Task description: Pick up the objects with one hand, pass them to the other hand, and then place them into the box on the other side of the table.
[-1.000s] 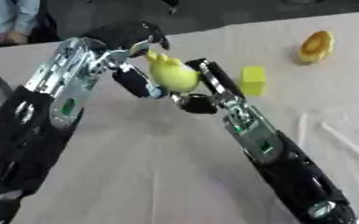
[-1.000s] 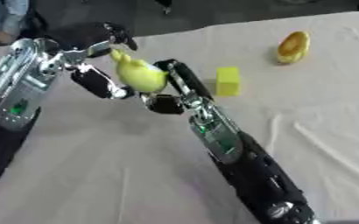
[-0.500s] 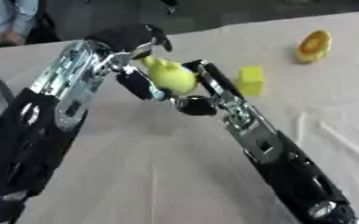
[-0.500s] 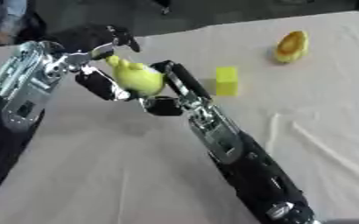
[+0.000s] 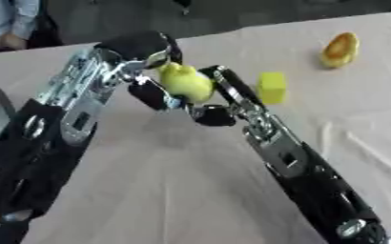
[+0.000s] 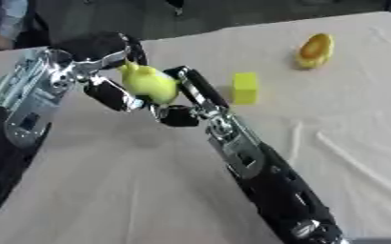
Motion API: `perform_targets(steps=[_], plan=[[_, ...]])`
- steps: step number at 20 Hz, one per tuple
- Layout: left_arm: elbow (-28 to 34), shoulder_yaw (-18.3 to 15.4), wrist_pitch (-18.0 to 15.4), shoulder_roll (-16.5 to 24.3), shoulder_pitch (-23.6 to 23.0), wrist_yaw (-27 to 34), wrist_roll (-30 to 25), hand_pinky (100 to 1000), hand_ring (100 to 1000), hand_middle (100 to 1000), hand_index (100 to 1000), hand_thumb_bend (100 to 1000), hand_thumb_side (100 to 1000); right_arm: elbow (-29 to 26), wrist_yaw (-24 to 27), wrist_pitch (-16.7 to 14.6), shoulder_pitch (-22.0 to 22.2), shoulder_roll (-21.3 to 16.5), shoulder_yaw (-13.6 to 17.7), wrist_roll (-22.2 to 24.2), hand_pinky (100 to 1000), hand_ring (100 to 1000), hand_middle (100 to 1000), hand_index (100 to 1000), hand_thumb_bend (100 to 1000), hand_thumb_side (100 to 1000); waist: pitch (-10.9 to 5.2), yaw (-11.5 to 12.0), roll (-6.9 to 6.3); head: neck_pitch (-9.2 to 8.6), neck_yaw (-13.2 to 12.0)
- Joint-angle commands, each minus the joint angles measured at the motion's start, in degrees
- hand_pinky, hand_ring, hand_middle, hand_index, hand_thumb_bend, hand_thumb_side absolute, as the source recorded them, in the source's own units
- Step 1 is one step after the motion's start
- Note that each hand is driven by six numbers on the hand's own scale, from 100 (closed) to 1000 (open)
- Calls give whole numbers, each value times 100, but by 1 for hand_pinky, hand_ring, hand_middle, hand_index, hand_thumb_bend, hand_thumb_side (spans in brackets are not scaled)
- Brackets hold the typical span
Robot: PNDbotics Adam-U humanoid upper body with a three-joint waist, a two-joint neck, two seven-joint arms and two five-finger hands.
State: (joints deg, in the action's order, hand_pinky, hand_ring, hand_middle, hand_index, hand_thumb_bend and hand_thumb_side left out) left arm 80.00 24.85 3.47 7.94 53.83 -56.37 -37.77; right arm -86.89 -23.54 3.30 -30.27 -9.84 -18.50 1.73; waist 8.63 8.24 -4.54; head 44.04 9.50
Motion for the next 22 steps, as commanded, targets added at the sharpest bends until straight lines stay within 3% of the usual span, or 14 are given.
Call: perform_targets(steps=[1, 6, 9, 13, 15, 18, 22], plan=[[88, -73, 10, 25, 71, 20, -62, 789, 726, 645, 597, 311, 321, -202, 77, 5, -107, -25, -45, -30, 779, 637, 436, 553, 145, 100, -95, -4, -25, 7, -20], [108, -91, 38, 15, 51, 73, -44, 777, 697, 607, 526, 275, 310, -228, 96, 26, -95, -56, -50, -10, 780, 641, 441, 557, 151, 100, -90, -30, -17, 7, -37], [166, -94, 75, 15, 38, 125, 81, 771, 682, 587, 490, 263, 302, -234, 69, 51, -94, -63, -44, 15, 781, 651, 455, 573, 199, 100, -82, -41, -17, 7, -61], [272, -101, 136, 24, 11, 198, 262, 759, 668, 572, 473, 279, 275, -250, 43, 131, -97, -72, -36, -27, 791, 700, 527, 651, 381, 100, -79, -64, -15, 7, -141], [346, -104, 168, 34, -3, 191, 361, 753, 661, 564, 466, 290, 258, -253, -5, 157, -100, -81, -39, 14, 813, 767, 615, 730, 470, 200, -78, -70, -15, 7, -202], [454, -123, 220, 60, -49, 141, 491, 748, 656, 554, 458, 297, 243, -238, -113, 146, -95, -102, -28, 155, 839, 821, 744, 810, 475, 300, -81, -75, -14, 7, -317], [619, -184, 288, 103, -126, 55, 635, 743, 649, 546, 453, 305, 226, -231, -274, 146, -94, -153, 17, 326, 850, 846, 786, 833, 478, 365, -89, -77, 2, 7, -394]])
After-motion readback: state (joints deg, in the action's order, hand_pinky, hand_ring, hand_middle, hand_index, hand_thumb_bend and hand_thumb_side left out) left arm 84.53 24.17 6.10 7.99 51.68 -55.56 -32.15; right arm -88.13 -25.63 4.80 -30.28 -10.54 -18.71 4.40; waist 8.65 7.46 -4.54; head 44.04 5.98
